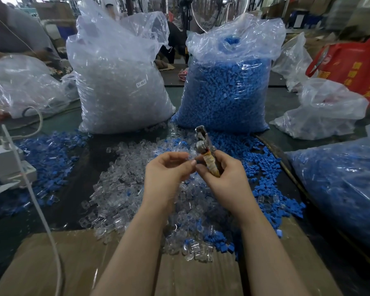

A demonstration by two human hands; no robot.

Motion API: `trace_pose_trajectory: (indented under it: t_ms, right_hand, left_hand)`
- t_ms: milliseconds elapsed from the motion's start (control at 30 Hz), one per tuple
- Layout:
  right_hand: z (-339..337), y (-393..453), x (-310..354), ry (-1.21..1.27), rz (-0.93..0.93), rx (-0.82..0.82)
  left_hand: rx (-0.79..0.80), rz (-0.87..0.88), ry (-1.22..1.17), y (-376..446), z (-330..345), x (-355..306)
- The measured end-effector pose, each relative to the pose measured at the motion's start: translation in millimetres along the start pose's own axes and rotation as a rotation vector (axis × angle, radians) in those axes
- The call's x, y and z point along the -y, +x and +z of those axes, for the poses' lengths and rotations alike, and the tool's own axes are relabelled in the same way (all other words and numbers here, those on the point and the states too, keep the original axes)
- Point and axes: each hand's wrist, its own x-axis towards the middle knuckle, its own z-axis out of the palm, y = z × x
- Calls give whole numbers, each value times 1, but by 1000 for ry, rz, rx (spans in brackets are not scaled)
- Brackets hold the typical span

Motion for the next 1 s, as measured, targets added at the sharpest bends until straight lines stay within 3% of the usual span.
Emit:
trace_pose_trajectory:
  t_ms: [367,600,1000]
  right_hand:
    - [1,1,1,52,6,-166]
    - [2,0,5,140,-49,-200]
    - [4,1,2,82,-72,-210]
  left_hand:
    - [15,-5,-78,-3,5,-3]
    - [1,19,-68,-2,5,-2]
    - [4,51,-67,-5,8,-3]
